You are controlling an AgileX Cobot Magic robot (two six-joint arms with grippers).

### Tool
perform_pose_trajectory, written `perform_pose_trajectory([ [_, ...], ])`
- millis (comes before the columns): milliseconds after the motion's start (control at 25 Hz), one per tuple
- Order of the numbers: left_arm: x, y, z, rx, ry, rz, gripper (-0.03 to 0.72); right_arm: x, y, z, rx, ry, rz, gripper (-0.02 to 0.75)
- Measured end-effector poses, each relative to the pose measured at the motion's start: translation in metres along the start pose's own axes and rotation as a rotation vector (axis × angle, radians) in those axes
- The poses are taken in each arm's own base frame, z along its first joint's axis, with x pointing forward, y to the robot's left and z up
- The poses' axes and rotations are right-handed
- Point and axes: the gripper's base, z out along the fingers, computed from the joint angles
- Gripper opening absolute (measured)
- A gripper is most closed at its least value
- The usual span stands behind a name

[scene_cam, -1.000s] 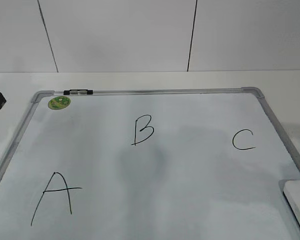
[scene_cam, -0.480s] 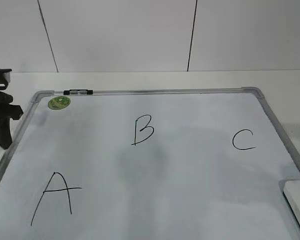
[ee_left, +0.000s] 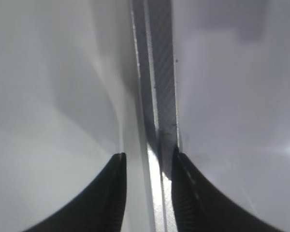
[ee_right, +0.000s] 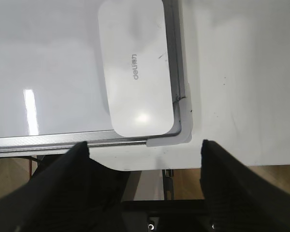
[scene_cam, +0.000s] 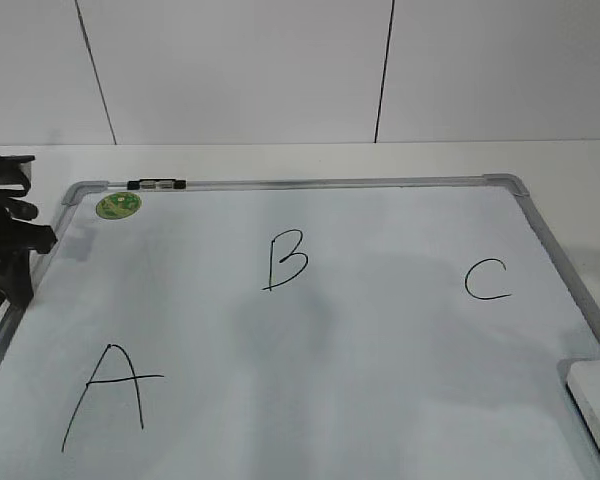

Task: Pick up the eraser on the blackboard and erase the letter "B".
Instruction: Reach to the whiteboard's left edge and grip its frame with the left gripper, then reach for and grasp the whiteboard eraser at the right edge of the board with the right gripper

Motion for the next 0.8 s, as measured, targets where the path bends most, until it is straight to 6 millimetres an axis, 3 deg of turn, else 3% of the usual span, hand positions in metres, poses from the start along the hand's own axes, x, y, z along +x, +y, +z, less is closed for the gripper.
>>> perform_pose_trajectory([
  [520, -0.0018, 0.0, 0.0016, 0.002, -0.009, 0.002, 0.202, 0.0, 0.0, 0.0, 0.0, 0.0, 0.0, 0.569],
  [800, -0.0018, -0.0004, 0.0016, 0.006, -0.009, 0.009, 0.042, -0.0002, 0.0, 0.0, 0.0, -0.002, 0.0, 0.568],
])
